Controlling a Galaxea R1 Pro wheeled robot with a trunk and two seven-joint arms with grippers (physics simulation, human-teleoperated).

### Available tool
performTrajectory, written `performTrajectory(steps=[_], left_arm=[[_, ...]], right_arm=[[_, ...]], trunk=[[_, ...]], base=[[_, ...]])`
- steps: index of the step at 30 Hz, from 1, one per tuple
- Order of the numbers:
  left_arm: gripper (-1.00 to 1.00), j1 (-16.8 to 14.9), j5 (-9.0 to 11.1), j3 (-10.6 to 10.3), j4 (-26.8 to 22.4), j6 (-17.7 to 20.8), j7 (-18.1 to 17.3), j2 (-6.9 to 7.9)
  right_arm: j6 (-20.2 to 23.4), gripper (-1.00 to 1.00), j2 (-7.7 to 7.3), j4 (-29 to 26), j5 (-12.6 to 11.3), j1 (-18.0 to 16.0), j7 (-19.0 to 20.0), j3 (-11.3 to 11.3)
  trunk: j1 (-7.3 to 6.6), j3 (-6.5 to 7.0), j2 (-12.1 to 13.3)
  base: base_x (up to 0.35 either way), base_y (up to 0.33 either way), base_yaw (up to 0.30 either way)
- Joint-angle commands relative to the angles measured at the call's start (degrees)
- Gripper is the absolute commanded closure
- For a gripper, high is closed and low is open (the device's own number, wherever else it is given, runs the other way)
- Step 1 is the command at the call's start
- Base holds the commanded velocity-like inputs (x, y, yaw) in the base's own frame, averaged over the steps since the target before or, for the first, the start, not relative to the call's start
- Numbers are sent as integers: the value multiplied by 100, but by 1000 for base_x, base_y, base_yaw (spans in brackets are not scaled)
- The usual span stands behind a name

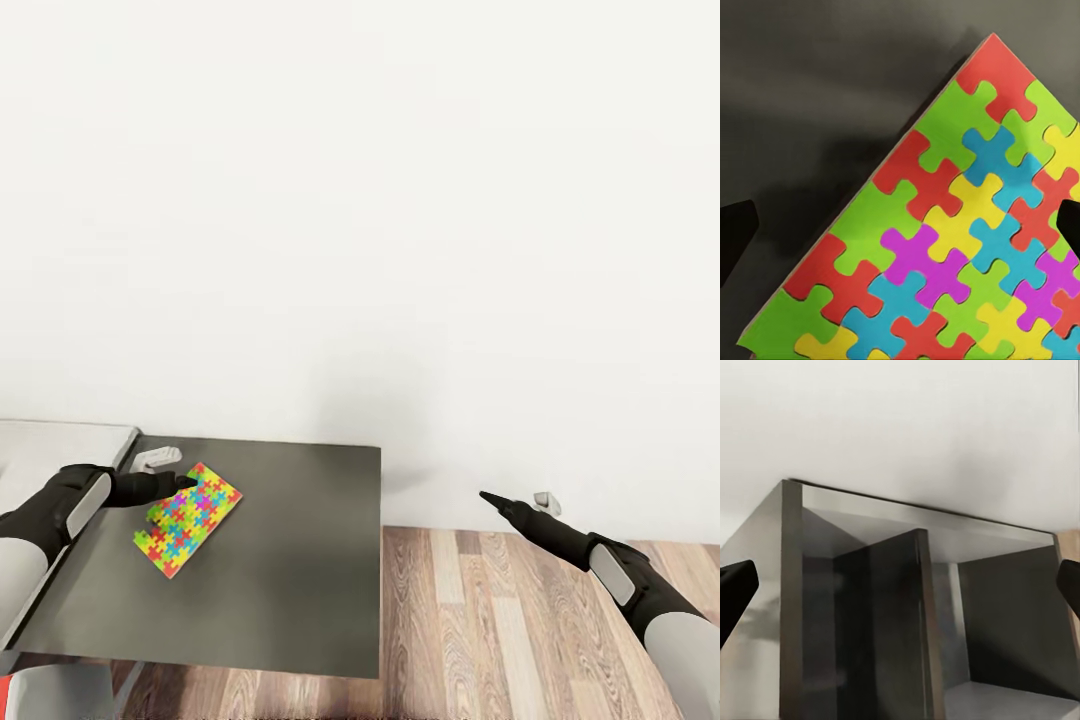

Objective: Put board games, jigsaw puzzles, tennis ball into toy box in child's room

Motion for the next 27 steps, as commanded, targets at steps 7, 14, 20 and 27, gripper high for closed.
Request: performTrajectory(steps=[7, 14, 20, 27], left_arm=[[-100, -5, 13, -28, -2, 15, -7, -1], [-100, -5, 13, -28, -2, 15, -6, -8], [-100, -5, 13, -28, -4, 15, -2, -18], [-100, -5, 13, -28, -2, 15, -2, -20]], right_arm=[[46, -100, -2, 1, -39, -4, 12, -24], [38, -100, -2, 1, -43, -4, 12, -33], [30, -100, 0, -5, -44, -4, 5, -34], [29, -100, -1, -5, -40, -4, -4, -34]], trunk=[[3, -75, -11], [3, -93, -11], [3, -95, -11], [3, -95, -11]], base=[[0, 0, 0], [0, 0, 0], [0, 0, 0], [0, 0, 0]])
